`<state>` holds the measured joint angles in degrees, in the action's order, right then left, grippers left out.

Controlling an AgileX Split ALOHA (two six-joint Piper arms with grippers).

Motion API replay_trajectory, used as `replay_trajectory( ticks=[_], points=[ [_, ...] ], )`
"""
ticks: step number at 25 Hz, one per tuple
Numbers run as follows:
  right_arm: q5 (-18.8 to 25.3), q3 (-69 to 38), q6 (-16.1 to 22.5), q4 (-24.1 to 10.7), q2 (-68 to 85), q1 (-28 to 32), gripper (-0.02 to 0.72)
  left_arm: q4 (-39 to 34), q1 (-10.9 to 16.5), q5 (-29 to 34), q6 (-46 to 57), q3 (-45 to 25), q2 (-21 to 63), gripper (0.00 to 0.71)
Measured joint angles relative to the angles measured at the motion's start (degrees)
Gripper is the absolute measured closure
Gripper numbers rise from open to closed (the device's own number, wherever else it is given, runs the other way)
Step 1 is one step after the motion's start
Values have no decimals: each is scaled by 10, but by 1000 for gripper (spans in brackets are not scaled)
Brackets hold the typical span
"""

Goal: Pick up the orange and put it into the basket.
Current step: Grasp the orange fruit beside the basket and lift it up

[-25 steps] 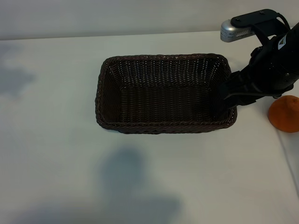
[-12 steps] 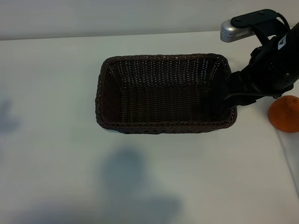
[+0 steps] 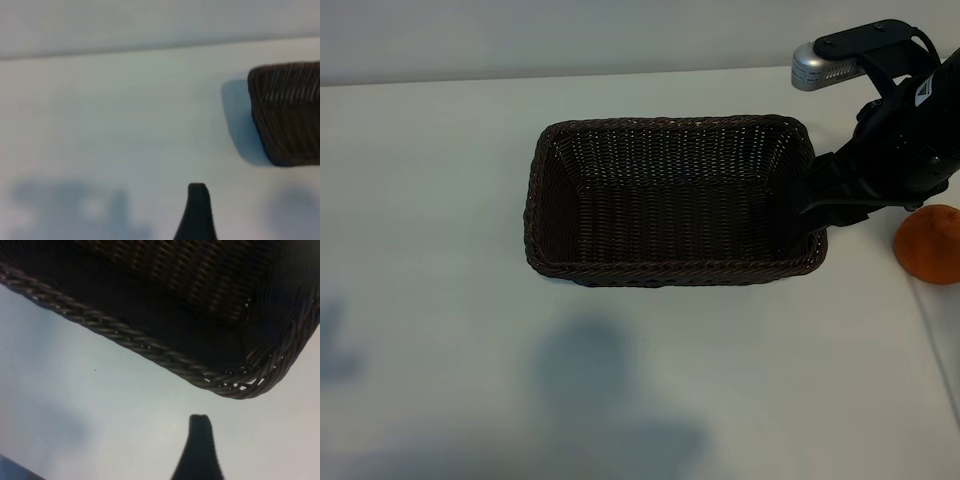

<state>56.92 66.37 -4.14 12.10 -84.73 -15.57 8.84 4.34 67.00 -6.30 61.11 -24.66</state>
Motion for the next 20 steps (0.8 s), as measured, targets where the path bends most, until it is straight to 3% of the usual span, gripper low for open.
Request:
replay_trajectory(
  ticks=[11, 20],
  points=[
    [0, 0, 0, 0, 0, 0, 154, -1, 0, -4, 2, -148, 178, 114],
    [0, 0, 0, 0, 0, 0, 154, -3, 0, 0, 4, -223, 213, 116]
  ],
)
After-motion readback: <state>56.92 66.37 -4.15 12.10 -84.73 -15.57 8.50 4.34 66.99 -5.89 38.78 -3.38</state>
